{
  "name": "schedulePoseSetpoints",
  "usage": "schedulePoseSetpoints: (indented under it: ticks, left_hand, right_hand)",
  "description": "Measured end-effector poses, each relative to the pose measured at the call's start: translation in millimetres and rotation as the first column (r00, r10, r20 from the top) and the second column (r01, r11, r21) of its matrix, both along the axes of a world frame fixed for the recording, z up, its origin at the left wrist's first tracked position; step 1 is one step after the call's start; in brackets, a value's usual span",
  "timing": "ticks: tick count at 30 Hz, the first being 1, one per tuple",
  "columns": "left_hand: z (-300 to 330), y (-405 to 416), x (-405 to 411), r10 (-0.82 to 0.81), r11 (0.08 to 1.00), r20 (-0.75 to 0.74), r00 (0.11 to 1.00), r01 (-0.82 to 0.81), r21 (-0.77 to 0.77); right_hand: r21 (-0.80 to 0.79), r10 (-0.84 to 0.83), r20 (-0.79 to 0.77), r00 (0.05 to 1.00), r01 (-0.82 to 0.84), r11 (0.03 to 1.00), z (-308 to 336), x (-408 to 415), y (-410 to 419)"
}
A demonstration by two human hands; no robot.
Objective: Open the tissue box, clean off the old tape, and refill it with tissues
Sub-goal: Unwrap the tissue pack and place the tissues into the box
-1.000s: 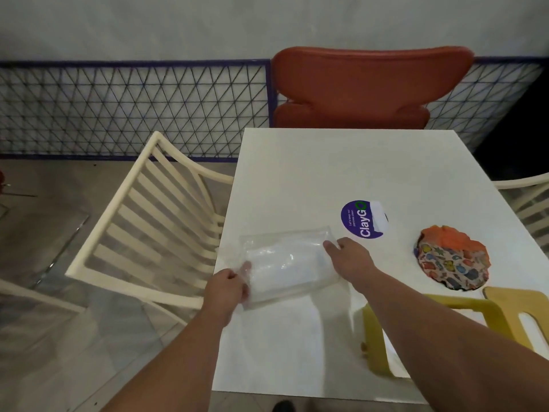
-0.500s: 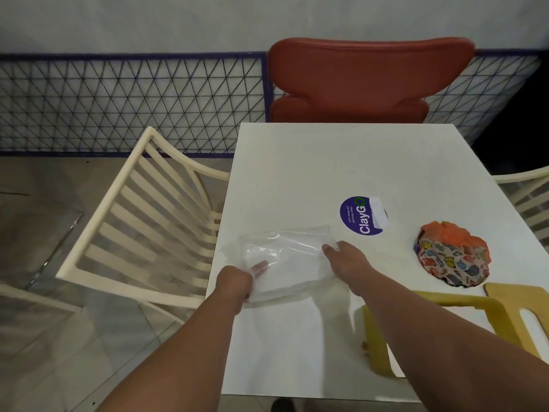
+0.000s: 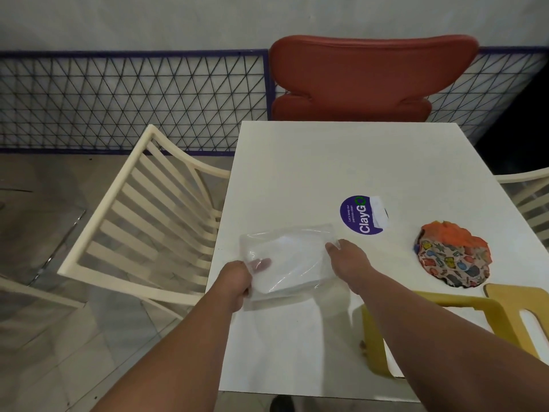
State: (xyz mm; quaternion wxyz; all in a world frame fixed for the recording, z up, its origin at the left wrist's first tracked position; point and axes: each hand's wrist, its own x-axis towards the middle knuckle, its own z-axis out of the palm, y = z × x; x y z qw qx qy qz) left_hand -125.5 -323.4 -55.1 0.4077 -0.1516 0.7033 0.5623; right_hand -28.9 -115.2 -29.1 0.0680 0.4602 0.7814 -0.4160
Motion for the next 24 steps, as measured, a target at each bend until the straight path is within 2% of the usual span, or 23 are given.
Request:
schedulePoseSetpoints:
  ticks: [6, 9, 20, 24]
  left_hand:
    - [13, -21, -6, 0.101, 0.991, 0.011, 0.995, -0.102, 0.081]
    - [19, -26, -3, 0.139, 0.979, 0.051, 0.989, -0.145, 0.144]
    - [21, -60, 1, 0.213, 0.947, 0.172, 0.962, -0.247, 0.207]
    - [20, -74, 2, 0.237, 0.940, 0.177, 0.955, -0.271, 0.206]
  right_hand:
    - [0.155, 0.046, 0.030, 0.998, -0.050, 0.987, 7, -2, 4]
    - [0.147, 0.065, 0.074, 0.995, -0.075, 0.986, 5, -3, 4]
    - [0.237, 0.123, 0.109, 0.986, -0.146, 0.961, -3, -8, 10]
    - [0.231, 0.033, 0.060, 0.998, -0.046, 0.972, -3, -12, 10]
